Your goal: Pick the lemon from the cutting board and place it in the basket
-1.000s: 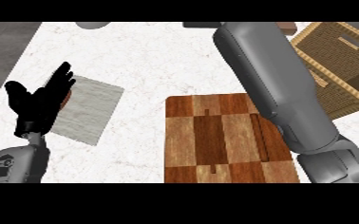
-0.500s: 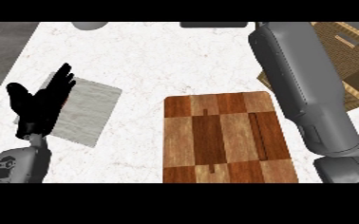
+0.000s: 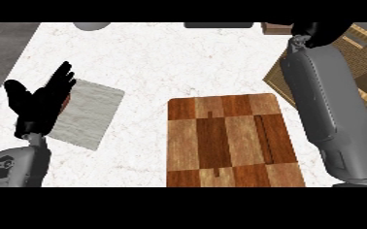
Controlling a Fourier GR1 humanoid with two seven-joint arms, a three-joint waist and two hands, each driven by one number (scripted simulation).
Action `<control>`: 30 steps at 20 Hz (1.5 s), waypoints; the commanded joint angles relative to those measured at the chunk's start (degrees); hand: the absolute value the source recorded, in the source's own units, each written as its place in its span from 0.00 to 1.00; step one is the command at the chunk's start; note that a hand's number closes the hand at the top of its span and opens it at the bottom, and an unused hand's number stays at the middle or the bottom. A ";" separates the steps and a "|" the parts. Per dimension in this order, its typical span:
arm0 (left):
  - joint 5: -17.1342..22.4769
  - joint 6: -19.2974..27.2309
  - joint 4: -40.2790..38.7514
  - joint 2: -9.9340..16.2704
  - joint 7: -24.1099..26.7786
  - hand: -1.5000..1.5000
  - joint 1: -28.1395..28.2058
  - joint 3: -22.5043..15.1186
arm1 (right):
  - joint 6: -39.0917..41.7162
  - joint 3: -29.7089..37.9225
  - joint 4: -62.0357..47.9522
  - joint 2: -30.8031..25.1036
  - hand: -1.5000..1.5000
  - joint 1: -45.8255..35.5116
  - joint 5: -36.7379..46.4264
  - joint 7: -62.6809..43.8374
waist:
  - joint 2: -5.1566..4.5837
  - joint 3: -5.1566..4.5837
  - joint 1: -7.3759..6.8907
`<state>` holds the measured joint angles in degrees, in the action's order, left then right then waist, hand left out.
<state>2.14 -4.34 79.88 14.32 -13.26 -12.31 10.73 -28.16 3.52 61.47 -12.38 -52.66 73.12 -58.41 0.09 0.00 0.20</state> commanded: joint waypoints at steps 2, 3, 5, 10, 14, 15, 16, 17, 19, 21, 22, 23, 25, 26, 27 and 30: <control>1.32 -2.15 1.07 2.12 0.93 0.50 1.99 1.58 | -8.62 4.28 0.37 -2.84 1.00 6.48 7.00 -7.20 | -0.01 0.00 -0.10; -0.59 1.01 1.46 -1.00 -0.21 0.50 0.71 -0.58 | -7.80 5.41 0.27 -1.99 0.00 4.43 6.56 -7.66 | -0.08 0.01 -0.22; 1.45 -2.05 -1.71 1.26 2.07 0.50 -0.09 1.57 | -8.55 8.53 -1.33 -1.23 0.00 5.06 1.38 -3.53 | -0.30 0.00 -0.46; -0.40 0.37 2.52 -1.64 -0.64 0.50 1.24 -1.19 | -12.32 9.85 -8.31 -2.27 0.00 4.38 -1.73 5.05 | -0.25 0.03 -1.00; 1.84 -3.77 -1.64 1.88 2.19 0.50 0.82 1.83 | -11.93 9.29 -4.18 -2.78 0.00 3.88 -4.42 8.14 | -0.22 0.00 -0.69; 0.24 0.17 2.30 -0.56 -3.08 0.50 -1.11 -0.34 | -16.06 9.29 -2.12 -0.98 0.00 6.94 -4.21 8.14 | -0.14 0.03 -0.55; -0.53 -0.19 -2.65 0.34 0.19 0.50 -2.82 0.51 | -17.02 11.30 -2.90 -3.62 0.00 7.68 -6.18 10.44 | -0.28 0.02 -0.26; -1.42 1.59 -0.88 -1.52 -0.42 0.50 -1.81 -0.70 | -14.74 11.37 2.50 -2.94 0.00 5.56 -3.63 5.08 | 0.02 -0.01 0.19; 0.13 -1.16 -0.14 1.04 -0.39 0.50 0.23 0.81 | -17.83 15.19 4.45 -4.27 0.00 5.73 -4.94 4.22 | 0.10 0.01 0.03; -0.36 -0.02 -2.65 -0.03 2.38 0.50 -0.34 1.17 | -20.82 16.13 9.71 -2.64 0.00 9.07 -5.93 4.69 | 0.13 -0.02 1.01; 0.00 0.32 -0.85 -0.84 0.96 0.50 1.54 0.87 | -21.16 17.28 12.35 -2.74 0.00 10.19 -6.15 4.11 | 0.36 0.00 0.91; -0.43 0.15 -0.31 1.18 -0.97 0.50 -0.23 1.35 | -20.93 17.66 16.56 -1.53 0.00 12.17 -5.98 3.05 | 0.68 0.01 1.75; -0.90 0.80 -1.39 0.27 0.79 0.50 0.84 1.30 | -18.60 18.76 24.07 -1.11 0.00 17.11 -8.99 3.58 | 0.75 -0.01 2.38; 0.56 -0.79 -0.98 0.44 1.75 0.50 1.92 1.80 | -19.49 19.61 26.66 -1.57 0.00 20.49 -12.77 5.76 | 0.63 0.03 2.03; 0.11 -0.57 -1.00 0.40 3.07 0.50 3.85 2.01 | -14.30 19.65 32.51 -2.63 0.00 21.95 -12.95 4.14 | 0.91 -0.03 2.47; 0.62 -0.53 -1.00 1.70 0.84 0.50 1.34 2.90 | -8.95 18.84 44.86 -0.72 0.00 32.41 -18.92 3.42 | 0.85 -0.01 2.85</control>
<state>1.94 -4.16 79.06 14.73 -12.31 -11.11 12.33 -42.51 21.79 92.89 -13.63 -29.59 60.16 -53.27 0.80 -0.02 2.46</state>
